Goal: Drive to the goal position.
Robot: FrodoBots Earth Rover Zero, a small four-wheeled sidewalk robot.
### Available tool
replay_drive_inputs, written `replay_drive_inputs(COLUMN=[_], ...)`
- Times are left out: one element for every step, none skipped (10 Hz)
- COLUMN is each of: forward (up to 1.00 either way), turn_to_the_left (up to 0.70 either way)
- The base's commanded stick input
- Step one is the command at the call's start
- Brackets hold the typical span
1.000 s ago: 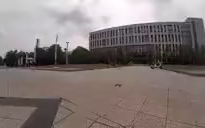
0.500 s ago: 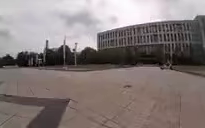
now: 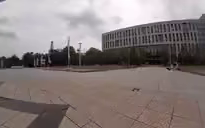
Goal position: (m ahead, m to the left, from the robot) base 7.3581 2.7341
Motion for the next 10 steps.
replay_drive_inputs(forward=[0.6, 0.6, 0.6, 0.6, 0.6, 0.6, 0.6, 0.6, 0.6, 0.6], turn_to_the_left=[0.0, 0.0, 0.09, 0.15, 0.15, 0.15, 0.15, 0.15, 0.15, 0.15])
